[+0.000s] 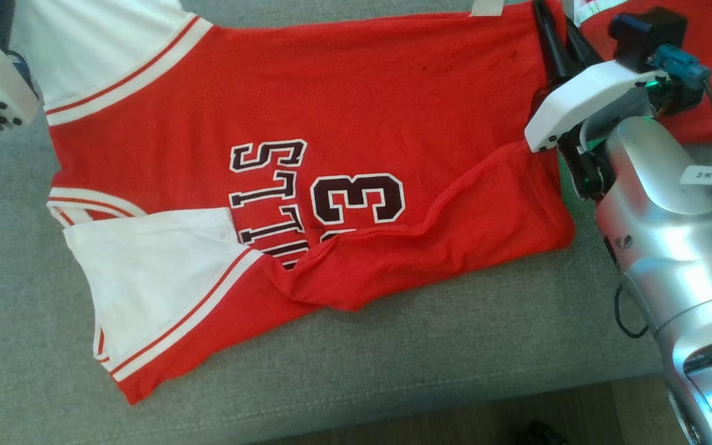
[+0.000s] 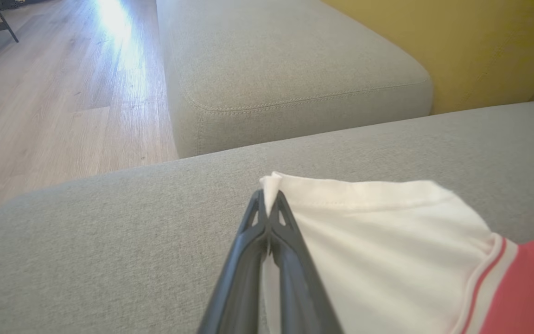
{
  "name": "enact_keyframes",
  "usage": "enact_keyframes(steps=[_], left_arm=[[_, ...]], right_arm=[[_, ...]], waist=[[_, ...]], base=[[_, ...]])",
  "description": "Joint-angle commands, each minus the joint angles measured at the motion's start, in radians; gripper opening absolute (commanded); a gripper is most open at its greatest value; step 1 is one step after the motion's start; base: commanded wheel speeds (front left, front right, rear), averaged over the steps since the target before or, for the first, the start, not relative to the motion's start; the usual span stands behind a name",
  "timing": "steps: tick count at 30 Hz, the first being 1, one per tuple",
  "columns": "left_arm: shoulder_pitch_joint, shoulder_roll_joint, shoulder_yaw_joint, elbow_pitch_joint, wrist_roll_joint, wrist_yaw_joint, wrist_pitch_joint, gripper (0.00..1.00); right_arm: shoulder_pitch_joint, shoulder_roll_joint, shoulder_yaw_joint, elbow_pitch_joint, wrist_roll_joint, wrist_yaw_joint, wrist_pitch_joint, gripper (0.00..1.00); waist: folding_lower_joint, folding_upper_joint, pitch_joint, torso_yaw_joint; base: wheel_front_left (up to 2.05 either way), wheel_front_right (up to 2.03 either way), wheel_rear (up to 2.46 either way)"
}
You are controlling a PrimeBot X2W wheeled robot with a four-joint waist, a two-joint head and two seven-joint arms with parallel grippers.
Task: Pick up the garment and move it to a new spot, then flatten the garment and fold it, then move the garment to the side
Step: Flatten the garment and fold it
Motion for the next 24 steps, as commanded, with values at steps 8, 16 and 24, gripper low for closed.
enact_keyframes(steps=[8, 16, 24], left_arm=[[0.034, 0.093, 0.020, -0.128, -0.034, 0.002, -0.013, 0.00], [0.121, 0.143, 0.043, -0.252, -0.022, 0.002, -0.013, 0.00], [0.217, 0.190, 0.060, -0.349, 0.001, 0.002, -0.013, 0.00]], right_arm=[[0.055, -0.034, 0.074, -0.048, 0.032, -0.001, -0.043, 0.00], [0.138, -0.113, 0.115, -0.098, 0.084, -0.001, -0.051, 0.00], [0.208, -0.181, 0.164, -0.155, 0.143, -0.001, -0.037, 0.00]], waist=[[-0.0001, 0.0000, -0.062, 0.018], [-0.0001, 0.0000, -0.124, 0.058], [-0.0001, 0.0000, -0.169, 0.101]], base=[[0.00, 0.00, 0.00], [0.00, 0.00, 0.00], [0.00, 0.00, 0.00]])
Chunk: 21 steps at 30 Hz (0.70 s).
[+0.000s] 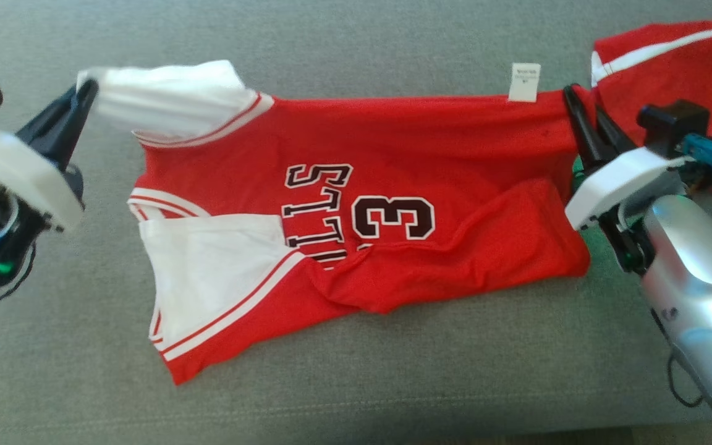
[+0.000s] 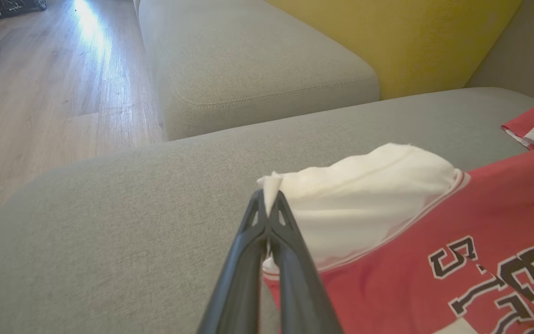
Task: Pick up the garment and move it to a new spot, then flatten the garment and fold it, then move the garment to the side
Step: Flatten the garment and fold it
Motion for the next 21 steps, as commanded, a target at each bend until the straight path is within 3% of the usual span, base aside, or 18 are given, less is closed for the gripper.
enact_keyframes(steps=[1, 21], left_arm=[[-0.027, 0.069, 0.060, -0.016, 0.007, 0.002, -0.012, 0.00], [0.161, 0.218, -0.121, -0.255, -0.025, 0.002, 0.068, 0.00]], right_arm=[[0.009, -0.018, 0.012, -0.031, 0.011, -0.001, 0.000, 0.00], [0.181, -0.231, 0.108, -0.244, 0.206, -0.001, 0.243, 0.00]], waist=[[0.0000, -0.0001, -0.014, 0.013], [0.0000, -0.0001, -0.082, 0.060]], base=[[0.00, 0.00, 0.00], [0.00, 0.00, 0.00]])
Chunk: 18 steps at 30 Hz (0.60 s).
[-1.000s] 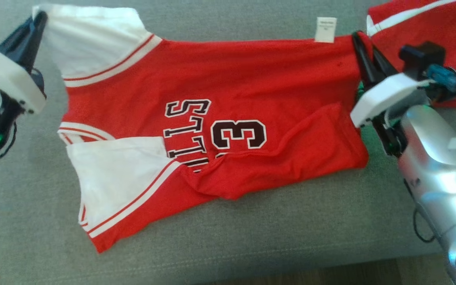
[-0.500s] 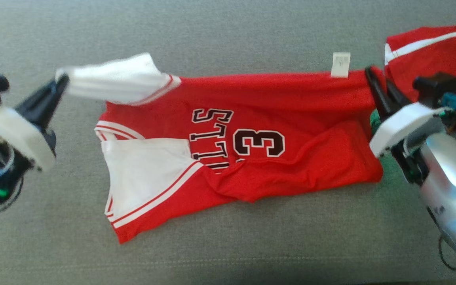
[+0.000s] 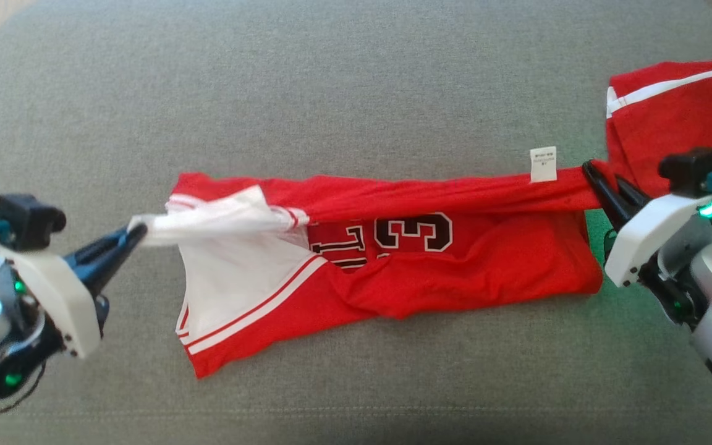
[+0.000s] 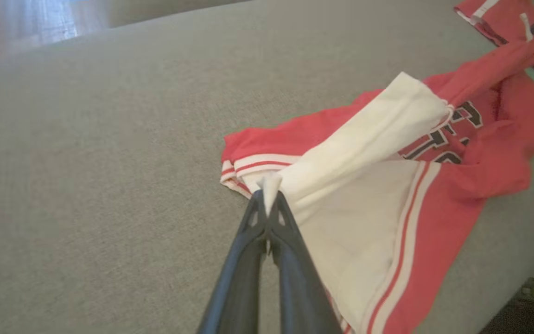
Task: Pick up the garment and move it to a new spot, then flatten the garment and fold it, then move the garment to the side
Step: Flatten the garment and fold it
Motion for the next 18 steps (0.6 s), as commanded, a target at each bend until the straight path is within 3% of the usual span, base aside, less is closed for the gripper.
enact_keyframes(steps=[1, 15, 16, 17, 18], left_arm=[[-0.017, 0.067, 0.041, -0.013, -0.009, 0.002, 0.000, 0.00], [0.042, 0.152, -0.020, -0.178, -0.075, 0.002, 0.154, 0.00], [0.045, 0.155, -0.021, -0.182, -0.078, 0.002, 0.162, 0.00], [0.047, 0.156, -0.022, -0.184, -0.079, 0.002, 0.166, 0.00], [0.049, 0.155, -0.023, -0.184, -0.080, 0.002, 0.169, 0.29]], right_arm=[[0.015, -0.031, 0.003, -0.029, 0.009, -0.001, 0.004, 0.00], [0.101, -0.110, 0.052, -0.175, 0.069, -0.001, 0.127, 0.00], [0.106, -0.117, 0.056, -0.188, 0.074, -0.001, 0.138, 0.33], [0.114, -0.122, 0.056, -0.195, 0.084, -0.001, 0.155, 1.00], [0.124, -0.127, 0.055, -0.198, 0.098, -0.001, 0.178, 1.00]], waist=[[0.0000, -0.0001, -0.001, -0.002], [0.0000, -0.0001, -0.022, 0.002], [0.0000, -0.0001, -0.023, 0.001], [0.0000, -0.0001, -0.024, 0.000], [0.0000, -0.0001, -0.024, 0.000]], base=[[0.00, 0.00, 0.00], [0.00, 0.00, 0.00], [0.00, 0.00, 0.00], [0.00, 0.00, 0.00], [0.00, 0.00, 0.00]])
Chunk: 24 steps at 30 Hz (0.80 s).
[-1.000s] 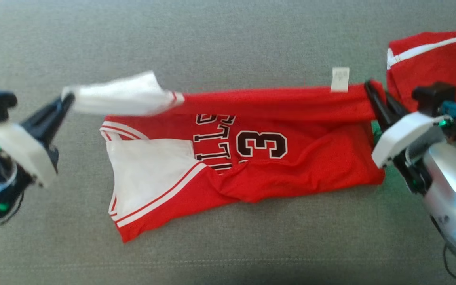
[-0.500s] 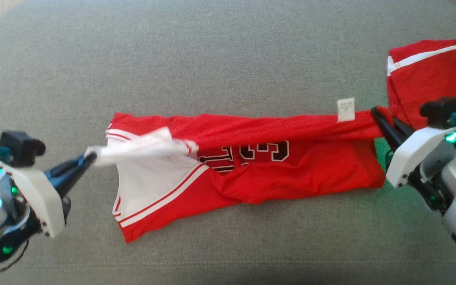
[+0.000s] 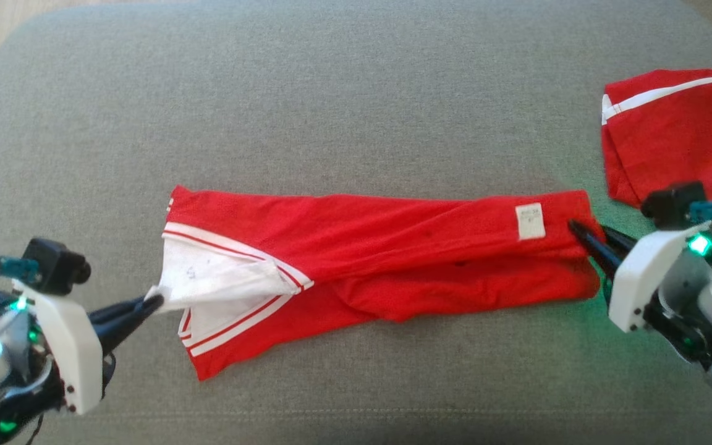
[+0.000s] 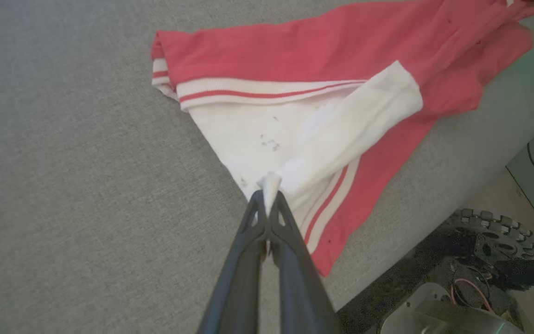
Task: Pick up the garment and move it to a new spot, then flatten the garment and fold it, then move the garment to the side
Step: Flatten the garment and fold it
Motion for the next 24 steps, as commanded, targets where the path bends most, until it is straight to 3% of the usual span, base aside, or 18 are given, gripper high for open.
enact_keyframes(steps=[1, 2, 3, 4, 6, 11, 17, 20, 24], left_arm=[[-0.006, 0.058, 0.041, -0.009, -0.010, 0.002, 0.004, 0.42], [-0.001, 0.055, 0.040, -0.008, -0.019, 0.002, 0.012, 0.58], [-0.001, 0.055, 0.040, -0.008, -0.019, 0.002, 0.012, 0.58], [0.005, 0.053, 0.040, -0.010, -0.029, 0.002, 0.020, 1.00], [0.019, 0.058, 0.039, -0.020, -0.064, 0.002, 0.027, 1.00], [0.016, 0.074, 0.062, -0.003, -0.091, 0.002, -0.037, 1.00], [-0.002, 0.034, 0.153, 0.057, -0.116, 0.028, -0.202, 1.00], [-0.007, -0.012, 0.247, 0.068, -0.119, 0.057, -0.251, 1.00], [0.049, -0.121, 0.512, 0.047, -0.075, 0.075, -0.256, 1.00]], right_arm=[[0.031, -0.045, -0.005, -0.027, 0.034, -0.001, 0.045, 1.00], [0.042, -0.053, -0.009, -0.029, 0.042, -0.001, 0.071, 1.00], [0.042, -0.053, -0.009, -0.029, 0.042, -0.001, 0.071, 1.00], [0.051, -0.064, -0.010, -0.035, 0.040, -0.001, 0.092, 1.00], [0.087, -0.076, -0.053, -0.075, 0.052, -0.001, 0.136, 1.00], [0.133, -0.078, -0.185, -0.135, 0.010, -0.001, 0.125, 1.00], [0.177, 0.011, -0.348, -0.176, -0.085, -0.001, 0.047, 1.00], [0.194, 0.075, -0.419, -0.207, -0.143, -0.001, -0.021, 1.00], [0.227, 0.172, -0.514, -0.259, -0.209, -0.001, -0.115, 1.00]], waist=[[0.0001, -0.0001, -0.002, -0.001], [0.0001, -0.0001, -0.004, -0.001], [0.0001, -0.0001, -0.004, -0.001], [0.0001, -0.0001, -0.006, 0.000], [0.0001, -0.0001, -0.014, -0.002], [0.0001, -0.0001, -0.020, -0.004], [0.0001, -0.0001, -0.036, 0.000], [0.0001, -0.0001, -0.046, 0.004], [0.0001, -0.0001, -0.050, 0.013]], base=[[0.00, 0.00, 0.00], [0.00, 0.00, 0.00], [0.00, 0.00, 0.00], [0.00, 0.00, 0.00], [0.00, 0.00, 0.00], [0.00, 0.00, 0.00], [0.00, 0.00, 0.00], [0.00, 0.00, 0.00], [0.00, 0.00, 0.00]])
